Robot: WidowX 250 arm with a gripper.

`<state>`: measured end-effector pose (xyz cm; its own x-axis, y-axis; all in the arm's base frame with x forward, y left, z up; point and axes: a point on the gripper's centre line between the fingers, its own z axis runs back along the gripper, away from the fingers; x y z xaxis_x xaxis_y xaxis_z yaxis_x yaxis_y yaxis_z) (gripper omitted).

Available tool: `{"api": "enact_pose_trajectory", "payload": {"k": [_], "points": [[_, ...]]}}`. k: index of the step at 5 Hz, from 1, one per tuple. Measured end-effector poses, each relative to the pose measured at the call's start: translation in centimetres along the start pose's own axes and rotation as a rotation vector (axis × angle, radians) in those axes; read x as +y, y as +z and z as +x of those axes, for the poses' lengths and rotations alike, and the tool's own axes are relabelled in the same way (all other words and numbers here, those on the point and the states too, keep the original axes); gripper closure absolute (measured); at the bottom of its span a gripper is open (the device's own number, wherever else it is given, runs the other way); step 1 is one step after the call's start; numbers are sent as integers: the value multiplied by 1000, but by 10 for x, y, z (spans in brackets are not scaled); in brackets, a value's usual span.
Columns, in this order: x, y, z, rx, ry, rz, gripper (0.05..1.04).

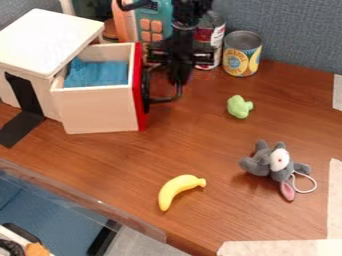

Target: Close the drawer

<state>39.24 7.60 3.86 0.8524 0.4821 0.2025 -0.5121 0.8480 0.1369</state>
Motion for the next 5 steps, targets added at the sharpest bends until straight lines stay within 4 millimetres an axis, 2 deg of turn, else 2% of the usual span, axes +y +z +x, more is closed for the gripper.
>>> {"api": "enact_pose_trajectory", "payload": {"k": [2, 5], "points": [[-8, -7, -1, 71, -54, -20, 967], [-18, -4, 4, 94, -115, -30, 967]]}}
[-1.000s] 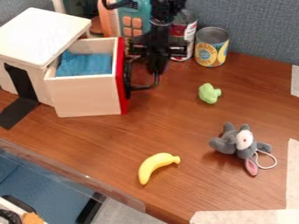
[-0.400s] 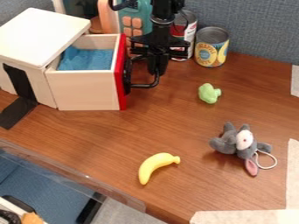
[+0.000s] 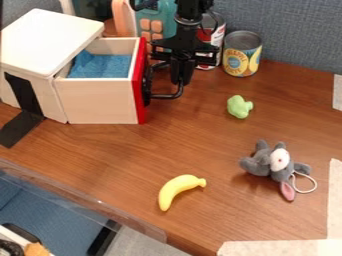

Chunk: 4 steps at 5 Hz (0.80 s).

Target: Close the drawer

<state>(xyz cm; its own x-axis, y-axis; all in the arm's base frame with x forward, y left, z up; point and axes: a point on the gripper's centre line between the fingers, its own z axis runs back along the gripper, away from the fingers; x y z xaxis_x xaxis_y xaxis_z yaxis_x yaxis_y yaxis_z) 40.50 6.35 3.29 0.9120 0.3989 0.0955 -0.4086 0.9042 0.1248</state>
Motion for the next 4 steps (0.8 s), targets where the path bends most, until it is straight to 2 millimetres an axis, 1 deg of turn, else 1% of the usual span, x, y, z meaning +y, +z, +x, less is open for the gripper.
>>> {"api": "enact_pose_trajectory", "payload": {"k": [1, 2, 3, 4], "points": [[0, -1, -1, 7, -14, -3, 966], [-2, 0, -7, 45, -59, -18, 966], [2, 2, -17, 54, -115, -20, 966], [8, 9, -29, 65, -228, -18, 967]]}}
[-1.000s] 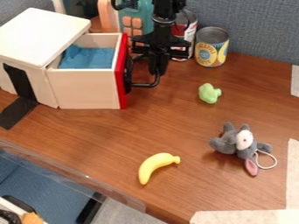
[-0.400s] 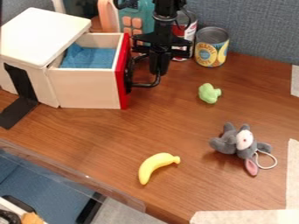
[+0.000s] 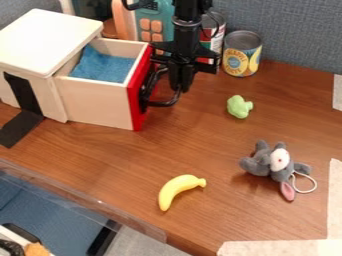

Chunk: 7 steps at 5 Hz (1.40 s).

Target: Close the drawer

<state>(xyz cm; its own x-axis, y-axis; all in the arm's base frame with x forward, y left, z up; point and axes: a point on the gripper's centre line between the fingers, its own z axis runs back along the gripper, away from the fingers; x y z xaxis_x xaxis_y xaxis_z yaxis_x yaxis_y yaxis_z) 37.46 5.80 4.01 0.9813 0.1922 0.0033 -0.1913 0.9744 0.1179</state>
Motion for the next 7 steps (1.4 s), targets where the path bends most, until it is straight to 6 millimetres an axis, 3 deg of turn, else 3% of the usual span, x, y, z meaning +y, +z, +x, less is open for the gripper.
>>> {"api": "enact_pose_trajectory", "payload": {"k": [2, 3, 4, 5, 6, 7], "points": [[36, -3, -7, 41, -45, -2, 967], [67, 0, -6, 43, -18, 29, 967], [118, 4, -5, 33, 34, 60, 966], [121, 6, -7, 54, 3, 58, 931], [114, -1, -18, 94, -80, 20, 713], [98, 1, -31, 105, -180, -22, 396]]}}
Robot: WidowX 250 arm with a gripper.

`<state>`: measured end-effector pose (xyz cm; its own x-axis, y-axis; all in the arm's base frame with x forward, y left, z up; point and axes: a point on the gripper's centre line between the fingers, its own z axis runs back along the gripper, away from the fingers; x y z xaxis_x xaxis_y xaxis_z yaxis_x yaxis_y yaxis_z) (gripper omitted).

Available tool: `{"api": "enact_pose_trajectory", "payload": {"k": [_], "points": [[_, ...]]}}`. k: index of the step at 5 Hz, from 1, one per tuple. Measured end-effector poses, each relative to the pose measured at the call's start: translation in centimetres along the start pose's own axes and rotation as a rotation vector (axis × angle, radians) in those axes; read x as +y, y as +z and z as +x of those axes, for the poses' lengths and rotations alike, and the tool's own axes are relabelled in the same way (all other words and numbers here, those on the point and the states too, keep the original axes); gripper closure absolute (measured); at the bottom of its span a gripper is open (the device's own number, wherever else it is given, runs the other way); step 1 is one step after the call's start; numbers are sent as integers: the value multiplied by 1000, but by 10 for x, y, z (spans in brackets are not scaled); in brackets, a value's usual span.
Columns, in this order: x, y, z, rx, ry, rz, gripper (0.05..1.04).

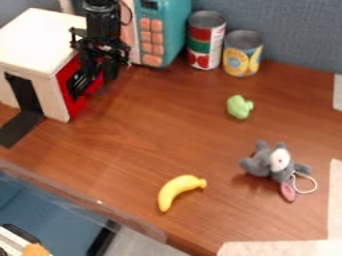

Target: Close the drawer

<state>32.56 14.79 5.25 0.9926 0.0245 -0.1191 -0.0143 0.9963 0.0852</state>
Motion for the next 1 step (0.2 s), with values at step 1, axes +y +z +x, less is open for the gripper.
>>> {"api": "enact_pose_trajectory", "payload": {"k": [1], "points": [[-28, 6, -7, -23, -78, -80, 121]]}}
